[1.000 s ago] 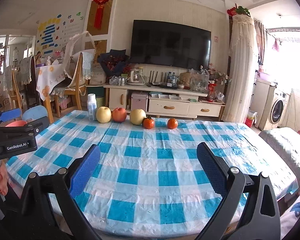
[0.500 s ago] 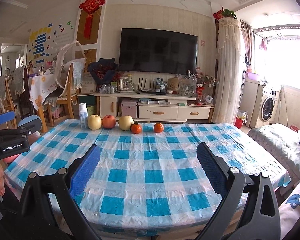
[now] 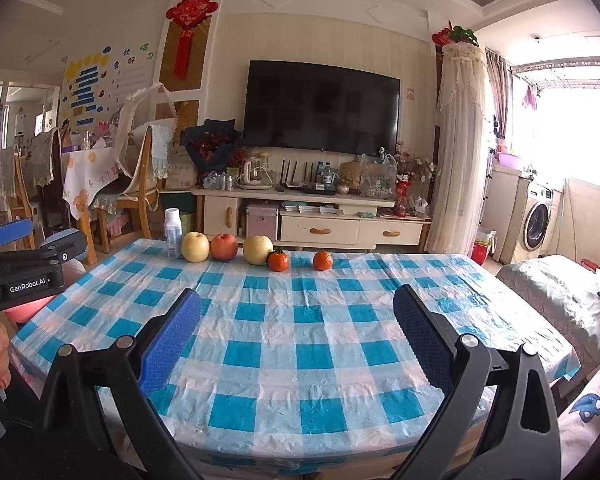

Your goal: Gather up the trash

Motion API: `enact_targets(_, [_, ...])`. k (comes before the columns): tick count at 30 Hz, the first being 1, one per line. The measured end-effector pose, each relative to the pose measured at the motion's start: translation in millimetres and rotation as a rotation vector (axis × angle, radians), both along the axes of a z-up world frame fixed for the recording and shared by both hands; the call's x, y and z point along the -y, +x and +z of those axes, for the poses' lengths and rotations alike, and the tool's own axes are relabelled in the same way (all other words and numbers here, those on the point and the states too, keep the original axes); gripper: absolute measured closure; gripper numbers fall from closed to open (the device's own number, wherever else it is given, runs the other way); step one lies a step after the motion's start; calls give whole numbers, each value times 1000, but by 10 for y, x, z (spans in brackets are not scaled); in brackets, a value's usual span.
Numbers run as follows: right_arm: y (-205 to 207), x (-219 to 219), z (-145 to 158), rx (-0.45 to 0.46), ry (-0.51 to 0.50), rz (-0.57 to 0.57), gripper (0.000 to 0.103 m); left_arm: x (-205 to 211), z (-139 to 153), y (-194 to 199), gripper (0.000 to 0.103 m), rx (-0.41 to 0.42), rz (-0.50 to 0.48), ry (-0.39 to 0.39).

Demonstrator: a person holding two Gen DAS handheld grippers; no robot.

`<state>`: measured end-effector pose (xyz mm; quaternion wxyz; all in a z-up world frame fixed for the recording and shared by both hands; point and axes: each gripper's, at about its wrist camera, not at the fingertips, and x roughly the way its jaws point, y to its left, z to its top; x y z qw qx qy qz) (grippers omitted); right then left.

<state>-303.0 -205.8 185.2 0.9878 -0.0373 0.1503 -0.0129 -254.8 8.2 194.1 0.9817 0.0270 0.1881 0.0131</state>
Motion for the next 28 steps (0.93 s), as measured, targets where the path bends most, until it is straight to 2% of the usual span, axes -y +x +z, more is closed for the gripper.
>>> enact_targets(8, [75, -42, -61, -14, -3, 9, 6, 18, -69, 76, 5, -16, 0, 2])
enact_targets(16, [262, -65, -227, -59, -3, 26, 6, 60, -273, 258, 6, -57, -28, 10])
enact_targets(22, [611, -75, -464, -151, 6, 57, 6, 56, -548, 657, 6, -171, -29, -12])
enact_targets(28, [1291, -47, -841, -318, 26, 68, 6, 23, -963, 1315, 6, -334, 16, -59])
